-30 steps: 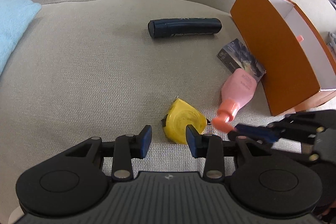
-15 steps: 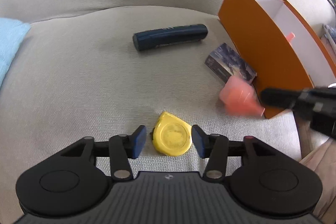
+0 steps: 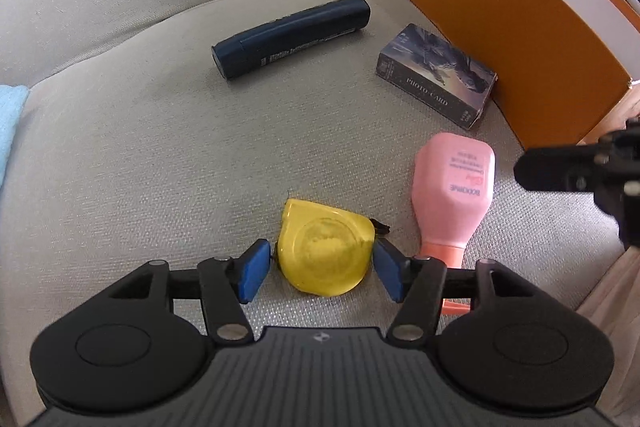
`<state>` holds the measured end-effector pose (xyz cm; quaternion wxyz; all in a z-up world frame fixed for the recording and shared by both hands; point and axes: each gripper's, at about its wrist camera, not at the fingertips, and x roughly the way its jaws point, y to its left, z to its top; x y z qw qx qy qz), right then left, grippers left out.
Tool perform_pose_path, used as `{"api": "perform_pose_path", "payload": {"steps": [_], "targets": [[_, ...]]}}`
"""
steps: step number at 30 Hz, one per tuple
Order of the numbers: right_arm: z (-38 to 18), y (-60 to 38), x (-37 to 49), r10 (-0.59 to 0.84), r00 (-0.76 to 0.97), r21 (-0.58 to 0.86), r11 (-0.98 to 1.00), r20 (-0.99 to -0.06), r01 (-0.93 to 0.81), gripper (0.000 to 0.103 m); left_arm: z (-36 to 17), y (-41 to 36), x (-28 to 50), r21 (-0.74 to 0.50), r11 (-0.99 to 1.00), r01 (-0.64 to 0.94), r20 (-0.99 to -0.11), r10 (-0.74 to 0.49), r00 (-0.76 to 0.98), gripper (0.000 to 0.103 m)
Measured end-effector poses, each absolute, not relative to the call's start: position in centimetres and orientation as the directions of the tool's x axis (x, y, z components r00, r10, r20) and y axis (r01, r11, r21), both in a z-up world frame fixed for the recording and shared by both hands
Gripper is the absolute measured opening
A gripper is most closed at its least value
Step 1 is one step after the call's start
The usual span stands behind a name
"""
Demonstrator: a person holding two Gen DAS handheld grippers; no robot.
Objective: Organize rigid objects
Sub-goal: 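Grasp the yellow tape measure with the left gripper, then grasp the pink lotion bottle by its cap with the right gripper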
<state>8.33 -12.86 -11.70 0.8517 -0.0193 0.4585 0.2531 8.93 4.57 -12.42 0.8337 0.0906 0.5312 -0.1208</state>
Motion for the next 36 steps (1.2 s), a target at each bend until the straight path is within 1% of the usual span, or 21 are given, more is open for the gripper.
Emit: {"api": "perform_pose_path", "payload": {"steps": [2,7,10,14,15,17,18,19,23,25,27,29,30,32,36], "targets": [[-12.1,-12.9,8.2,0.41,0.441,0.197,0.87,-0.799,-0.451,0.0,-12.7,4.6,9.0,0.013,0.954,0.298,-0.909,-0.113,0.402,0.066],[-12.6,-13.1,8.1,0.402,0.43,0.193,0.871,-0.808,-0.452,0.001,-13.0,4.6,9.3,0.007,0.957,0.288,-0.903,-0.118,0.413,0.065],[-12.7,-13.2,7.6,0.406,0.419,0.188,0.862,-0.812,-0.471,0.005,-12.7,5.1,9.2,-0.017,0.964,0.267,-0.902,-0.13,0.411,0.065],[-12.9,-12.5,7.0,0.418,0.393,0.187,0.842,-0.819,-0.506,0.005,-11.3,6.3,8.4,-0.066,0.974,0.216,-0.892,-0.155,0.424,0.065],[-12.9,-12.3,6.7,0.426,0.38,0.193,0.834,-0.821,-0.518,0.007,-10.8,6.5,8.1,-0.075,0.975,0.211,-0.89,-0.161,0.427,0.065],[-13.2,-11.7,6.0,0.441,0.348,0.202,0.812,-0.827,-0.548,0.018,-9.9,7.0,7.6,-0.094,0.975,0.2,-0.885,-0.174,0.431,0.065],[-13.5,-11.4,5.7,0.444,0.329,0.204,0.8,-0.833,-0.565,0.031,-9.5,7.3,7.3,-0.105,0.977,0.188,-0.884,-0.178,0.433,0.065],[-13.9,-11.0,5.3,0.445,0.307,0.204,0.787,-0.841,-0.582,0.036,-9.2,7.6,7.2,-0.112,0.978,0.178,-0.882,-0.18,0.435,0.065],[-15.0,-9.2,4.5,0.397,0.298,0.145,0.777,-0.868,-0.613,0.038,-8.0,8.6,6.5,-0.12,0.982,0.149,-0.87,-0.176,0.46,0.065],[-15.7,-8.5,4.8,0.387,0.293,0.152,0.792,-0.874,-0.592,0.041,-7.7,9.0,6.2,-0.126,0.982,0.14,-0.865,-0.177,0.469,0.065],[-16.4,-8.1,5.0,0.361,0.292,0.133,0.799,-0.886,-0.586,0.039,-7.6,9.1,6.0,-0.124,0.983,0.135,-0.864,-0.174,0.472,0.065],[-17.1,-7.9,4.9,0.331,0.295,0.102,0.802,-0.896,-0.589,0.024,-7.6,9.4,5.8,-0.126,0.984,0.127,-0.863,-0.172,0.475,0.065],[-17.2,-7.9,4.9,0.332,0.296,0.102,0.801,-0.896,-0.59,0.018,-7.7,9.5,5.8,-0.132,0.984,0.119,-0.863,-0.173,0.475,0.065],[-16.8,-8.1,4.7,0.348,0.307,0.109,0.799,-0.886,-0.592,0.017,-7.7,9.9,5.6,-0.138,0.985,0.104,-0.861,-0.171,0.479,0.065],[-14.1,-8.5,4.5,0.405,0.363,0.117,0.785,-0.839,-0.608,0.013,-7.6,10.6,5.6,-0.138,0.988,0.072,-0.862,-0.155,0.483,0.065]]}}
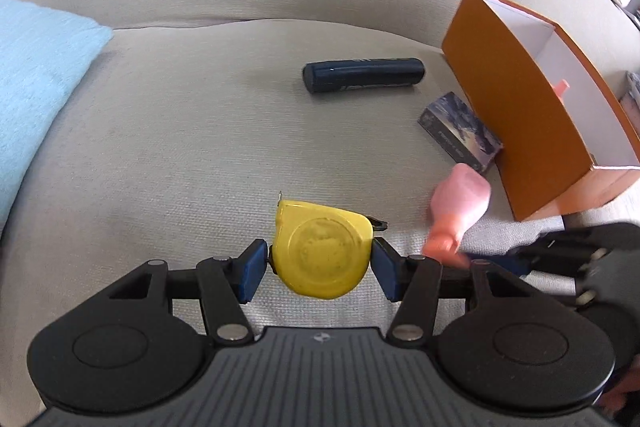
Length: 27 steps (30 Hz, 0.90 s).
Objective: Organize rigid objects
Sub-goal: 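Grasp the pink lotion bottle by its cap with the right gripper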
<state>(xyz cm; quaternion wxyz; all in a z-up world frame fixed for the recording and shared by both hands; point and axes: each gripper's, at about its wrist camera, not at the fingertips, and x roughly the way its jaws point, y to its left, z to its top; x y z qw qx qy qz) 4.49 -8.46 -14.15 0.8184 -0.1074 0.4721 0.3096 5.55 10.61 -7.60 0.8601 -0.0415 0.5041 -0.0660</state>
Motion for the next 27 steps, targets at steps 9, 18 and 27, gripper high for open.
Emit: {"api": "perform_pose_path", "payload": {"steps": [9,18,27], "targets": [[-10.2,-10.2,7.9,0.464,0.473,0.187,0.833,-0.749,-0.521,0.013,-7.1,9.5,6.9,-0.164,0.979,0.123,-0.838,-0.204,0.505,0.065],[-9.6,-10.8,10.4,0.473,0.496,0.201,0.839,-0.728,-0.506,0.015,-8.0,6.0,9.8,-0.181,0.961,0.208,-0.822,-0.263,0.505,0.065],[-9.1,-12.0,11.1,0.441,0.533,0.127,0.842,-0.722,-0.524,0.021,-8.4,3.8,11.0,-0.169,0.945,0.28,-0.809,-0.295,0.508,0.065]]}}
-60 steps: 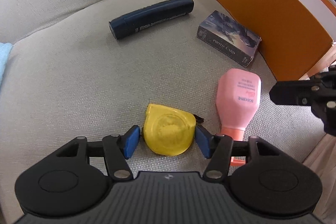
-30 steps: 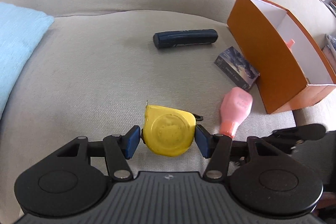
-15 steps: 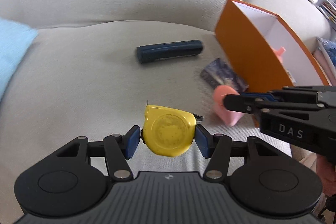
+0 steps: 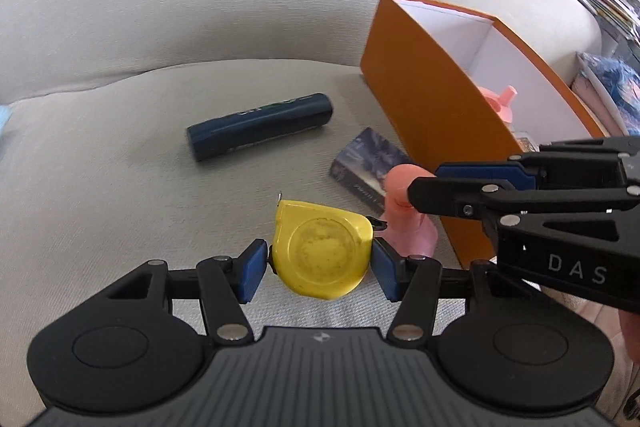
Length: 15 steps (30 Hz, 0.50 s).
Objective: Organize rigid objects
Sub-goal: 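Grasp the pink lotion bottle by its cap with the right gripper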
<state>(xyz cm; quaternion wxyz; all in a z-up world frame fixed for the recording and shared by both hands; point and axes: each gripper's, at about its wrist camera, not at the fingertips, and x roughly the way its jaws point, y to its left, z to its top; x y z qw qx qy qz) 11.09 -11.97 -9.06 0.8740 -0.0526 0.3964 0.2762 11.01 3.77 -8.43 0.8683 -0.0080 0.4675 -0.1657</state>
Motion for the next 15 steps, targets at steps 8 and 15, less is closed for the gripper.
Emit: {"api": "perform_pose_path", "payload": {"steps": [8,15], "targets": [[-9.4,-12.6,11.8,0.433,0.51,0.127,0.84,-0.743,-0.528,0.038,-9.2,2.3,10.8,-0.187,0.926,0.328,-0.807,-0.335,0.487,0.065],[-10.4,-12.1,12.1,0.415,0.501,0.113,0.842,-0.76,-0.527,0.036,-9.4,2.0,10.6,-0.178,0.922,0.345,-0.81,-0.336,0.48,0.065]]}}
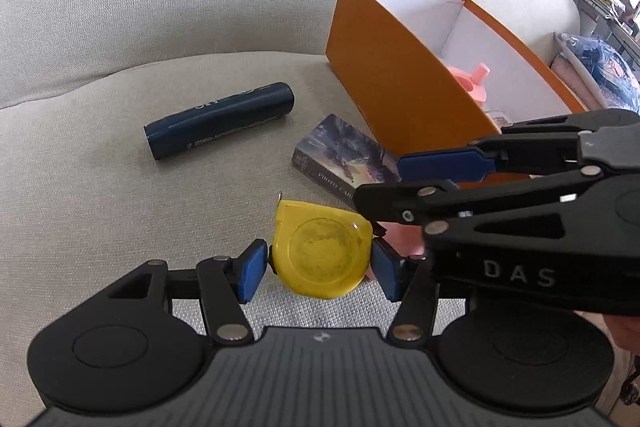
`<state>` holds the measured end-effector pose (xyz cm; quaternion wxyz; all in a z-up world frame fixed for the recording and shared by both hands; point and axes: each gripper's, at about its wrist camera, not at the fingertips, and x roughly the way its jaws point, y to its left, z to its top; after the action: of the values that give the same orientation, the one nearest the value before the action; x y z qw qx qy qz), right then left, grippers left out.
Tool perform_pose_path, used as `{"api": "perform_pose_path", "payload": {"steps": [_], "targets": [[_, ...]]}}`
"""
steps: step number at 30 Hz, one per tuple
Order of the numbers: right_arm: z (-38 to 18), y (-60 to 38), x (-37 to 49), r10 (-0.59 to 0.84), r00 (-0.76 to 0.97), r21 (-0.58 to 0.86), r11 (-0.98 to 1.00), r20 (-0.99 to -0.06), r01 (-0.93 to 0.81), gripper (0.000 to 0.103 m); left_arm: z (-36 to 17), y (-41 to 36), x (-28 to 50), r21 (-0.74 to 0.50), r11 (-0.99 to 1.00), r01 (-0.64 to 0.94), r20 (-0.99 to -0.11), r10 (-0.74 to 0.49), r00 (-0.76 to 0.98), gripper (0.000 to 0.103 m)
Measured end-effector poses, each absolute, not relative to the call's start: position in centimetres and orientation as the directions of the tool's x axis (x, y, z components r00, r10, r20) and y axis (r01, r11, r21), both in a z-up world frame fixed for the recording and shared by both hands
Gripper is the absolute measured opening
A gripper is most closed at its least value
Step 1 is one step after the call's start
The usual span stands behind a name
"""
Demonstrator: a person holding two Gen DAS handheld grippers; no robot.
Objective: Organize rigid objects
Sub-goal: 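Grasp the pink lotion bottle by its cap with the right gripper, then carry the yellow tape with the left gripper while the right carries the pink bottle over the box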
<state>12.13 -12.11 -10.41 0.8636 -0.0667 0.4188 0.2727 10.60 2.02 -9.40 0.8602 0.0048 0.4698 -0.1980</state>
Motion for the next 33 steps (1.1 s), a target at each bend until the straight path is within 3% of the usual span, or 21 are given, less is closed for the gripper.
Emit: {"api": "perform_pose_path", "payload": {"steps": [12,14,16,22,33], "targets": [[-10.4,-13.1,10.8,0.391,0.521,0.08,0.849,-0.759,-0.522,0.039,-9.5,2.7,9.8,-0.171,0.927,0.333,-0.823,-0.32,0.469,0.065],[-10.5,-12.9,10.8,0.391,0.519,0.078,0.848,-0.76,-0.525,0.038,-9.4,2.9,9.7,-0.175,0.929,0.327,-0.823,-0.32,0.469,0.065],[-10.6,-12.7,10.7,0.379,0.523,0.058,0.847,-0.763,-0.529,0.029,-9.2,3.2,9.5,-0.179,0.932,0.316,-0.822,-0.318,0.472,0.065],[-10.2,-13.2,10.6,0.386,0.537,0.074,0.855,-0.75,-0.513,0.027,-7.5,3.6,8.9,-0.165,0.937,0.307,-0.811,-0.306,0.499,0.065],[-3.0,-17.8,8.8,0.467,0.616,0.141,0.853,-0.635,-0.502,0.027,-0.4,2.8,8.8,-0.211,0.924,0.319,-0.737,-0.365,0.569,0.065]]}}
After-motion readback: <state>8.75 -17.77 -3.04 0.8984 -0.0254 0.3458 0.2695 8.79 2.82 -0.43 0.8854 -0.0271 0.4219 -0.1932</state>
